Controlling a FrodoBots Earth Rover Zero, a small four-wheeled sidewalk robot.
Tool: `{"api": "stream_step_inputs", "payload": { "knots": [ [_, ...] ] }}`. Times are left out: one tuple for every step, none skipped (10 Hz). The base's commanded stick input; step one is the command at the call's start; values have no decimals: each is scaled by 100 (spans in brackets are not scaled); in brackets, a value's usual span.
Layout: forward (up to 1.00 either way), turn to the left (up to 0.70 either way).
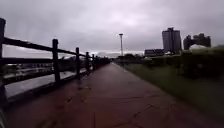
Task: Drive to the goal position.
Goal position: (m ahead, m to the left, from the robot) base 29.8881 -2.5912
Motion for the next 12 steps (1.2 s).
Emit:
{"api": "stream_step_inputs", "payload": {
  "knots": [
    [100,0],
    [100,0],
    [100,0],
    [100,0],
    [100,0],
    [100,0],
    [100,0],
    [100,0],
    [44,0],
    [0,0],
    [0,0],
    [11,0]
  ]
}}
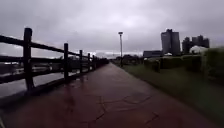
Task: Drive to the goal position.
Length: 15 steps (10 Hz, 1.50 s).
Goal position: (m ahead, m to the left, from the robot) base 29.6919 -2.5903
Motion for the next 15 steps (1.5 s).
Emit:
{"api": "stream_step_inputs", "payload": {
  "knots": [
    [88,0],
    [100,0],
    [100,0],
    [100,0],
    [100,0],
    [100,0],
    [100,16],
    [100,40],
    [100,34],
    [100,12],
    [100,0],
    [100,23],
    [100,38],
    [100,39],
    [100,13]
  ]
}}
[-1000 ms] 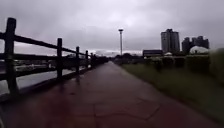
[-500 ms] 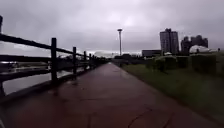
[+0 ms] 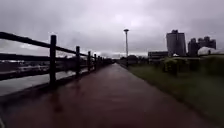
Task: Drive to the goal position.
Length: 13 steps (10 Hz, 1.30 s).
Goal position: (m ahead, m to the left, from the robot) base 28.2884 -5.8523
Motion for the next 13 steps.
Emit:
{"api": "stream_step_inputs", "payload": {
  "knots": [
    [100,0],
    [100,0],
    [100,0],
    [100,0],
    [100,0],
    [100,0],
    [100,0],
    [100,0],
    [100,0],
    [100,0],
    [100,0],
    [100,0],
    [100,0]
  ]
}}
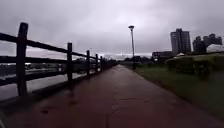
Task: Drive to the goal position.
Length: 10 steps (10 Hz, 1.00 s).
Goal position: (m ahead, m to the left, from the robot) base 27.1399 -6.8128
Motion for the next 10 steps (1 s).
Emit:
{"api": "stream_step_inputs", "payload": {
  "knots": [
    [100,0],
    [100,-14],
    [100,-37],
    [100,-28],
    [100,-10],
    [100,0],
    [100,0],
    [100,0],
    [100,0],
    [100,0]
  ]
}}
